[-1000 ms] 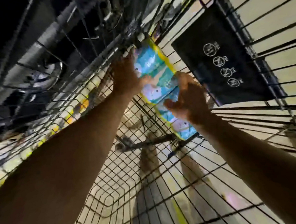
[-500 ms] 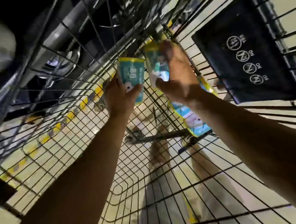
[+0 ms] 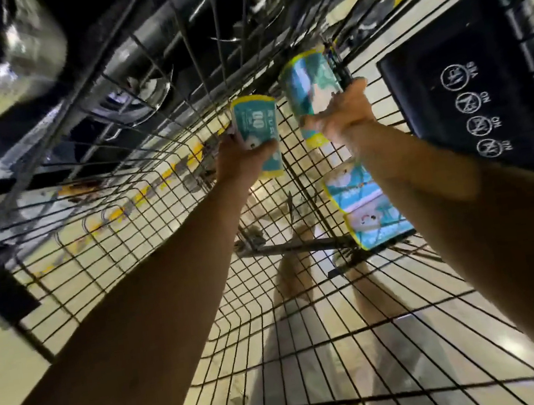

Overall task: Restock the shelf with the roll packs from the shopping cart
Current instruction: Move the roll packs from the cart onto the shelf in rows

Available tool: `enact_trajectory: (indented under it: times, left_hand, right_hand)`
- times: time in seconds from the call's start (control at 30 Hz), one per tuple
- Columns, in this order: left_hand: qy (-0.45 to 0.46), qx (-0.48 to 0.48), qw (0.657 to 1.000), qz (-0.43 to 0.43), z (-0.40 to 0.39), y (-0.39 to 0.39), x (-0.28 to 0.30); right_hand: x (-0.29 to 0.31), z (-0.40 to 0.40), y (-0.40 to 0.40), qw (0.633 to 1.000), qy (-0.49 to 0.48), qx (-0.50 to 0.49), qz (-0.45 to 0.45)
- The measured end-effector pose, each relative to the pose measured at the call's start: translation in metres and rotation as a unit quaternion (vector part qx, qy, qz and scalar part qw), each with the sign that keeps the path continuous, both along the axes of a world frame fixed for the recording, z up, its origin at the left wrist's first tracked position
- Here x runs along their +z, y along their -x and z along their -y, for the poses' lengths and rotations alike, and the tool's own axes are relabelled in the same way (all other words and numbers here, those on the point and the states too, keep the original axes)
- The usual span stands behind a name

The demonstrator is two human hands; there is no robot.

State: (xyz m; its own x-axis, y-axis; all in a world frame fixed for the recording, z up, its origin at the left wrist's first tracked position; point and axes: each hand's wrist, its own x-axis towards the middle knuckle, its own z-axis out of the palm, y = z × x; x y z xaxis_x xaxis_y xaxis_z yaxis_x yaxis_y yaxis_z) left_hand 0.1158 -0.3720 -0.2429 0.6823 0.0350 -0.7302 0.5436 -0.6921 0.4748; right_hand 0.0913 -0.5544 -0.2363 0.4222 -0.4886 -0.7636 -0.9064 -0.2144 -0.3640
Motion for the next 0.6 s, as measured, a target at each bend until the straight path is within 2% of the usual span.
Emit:
enact_trajectory:
  times: [0.13,0.27,0.43,0.6]
  left_hand:
    - [0.099,0.139,0.984,-0.042,-0.014,0.019,0.064]
    - [0.209,0.227,0.951,-0.022,-0.025,0.048,0.165]
    - [0.316,0.232,0.918,0.064,-0.023,0.097,0.284]
    - [0.343,0.16,0.911,0.163,-0.035,0.154,0.375]
  right_hand:
    - [0.049,-0.007,0.031,0.994,-0.069,0.001,0.088]
    - [0.163,-0.023,0.067,0.98,-0.133,-0.024,0.142]
    - [0.278,-0.037,0.111,0.956,-0.153,-0.011,0.249]
    - [0.361,-0.049,0.168,0.921,-0.155,0.02,0.357]
